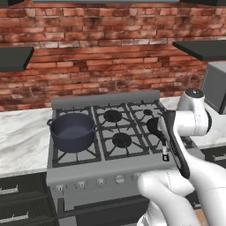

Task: Move the pot and pan from the stove into the sink.

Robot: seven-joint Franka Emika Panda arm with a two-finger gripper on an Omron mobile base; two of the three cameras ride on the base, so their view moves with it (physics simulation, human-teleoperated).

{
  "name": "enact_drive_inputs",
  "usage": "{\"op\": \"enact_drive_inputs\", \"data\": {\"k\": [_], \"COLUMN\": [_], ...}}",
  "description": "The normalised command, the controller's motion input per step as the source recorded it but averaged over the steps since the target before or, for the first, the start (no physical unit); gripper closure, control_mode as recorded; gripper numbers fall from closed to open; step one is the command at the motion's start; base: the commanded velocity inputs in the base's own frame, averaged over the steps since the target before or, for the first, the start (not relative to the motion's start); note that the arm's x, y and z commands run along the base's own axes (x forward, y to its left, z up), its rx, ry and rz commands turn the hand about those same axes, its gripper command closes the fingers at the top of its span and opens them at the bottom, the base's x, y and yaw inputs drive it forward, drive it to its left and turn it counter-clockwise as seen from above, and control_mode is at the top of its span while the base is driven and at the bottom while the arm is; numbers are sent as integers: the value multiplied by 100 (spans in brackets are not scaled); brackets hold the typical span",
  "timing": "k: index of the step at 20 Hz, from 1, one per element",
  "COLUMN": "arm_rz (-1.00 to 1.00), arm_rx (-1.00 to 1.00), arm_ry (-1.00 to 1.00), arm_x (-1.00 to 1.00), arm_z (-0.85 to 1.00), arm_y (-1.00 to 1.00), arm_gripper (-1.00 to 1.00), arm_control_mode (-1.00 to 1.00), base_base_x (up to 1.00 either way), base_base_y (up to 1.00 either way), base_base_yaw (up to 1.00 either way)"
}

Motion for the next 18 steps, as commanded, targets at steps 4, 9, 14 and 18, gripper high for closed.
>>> {"op": "enact_drive_inputs", "data": {"k": [4, 9, 14, 18], "arm_rz": [2, 1, 1, 0], "arm_rx": [0, 0, 0, 0], "arm_ry": [0, 0, 0, 0], "arm_x": [7, 11, 11, 9], "arm_z": [-51, -53, -51, -49], "arm_y": [-1, 0, -2, -6], "arm_gripper": [-100, -100, -100, -100], "arm_control_mode": [-100, -100, -100, -100], "base_base_x": [0, 0, 0, 0], "base_base_y": [0, 0, 0, 0], "base_base_yaw": [0, 0, 0, 0]}}
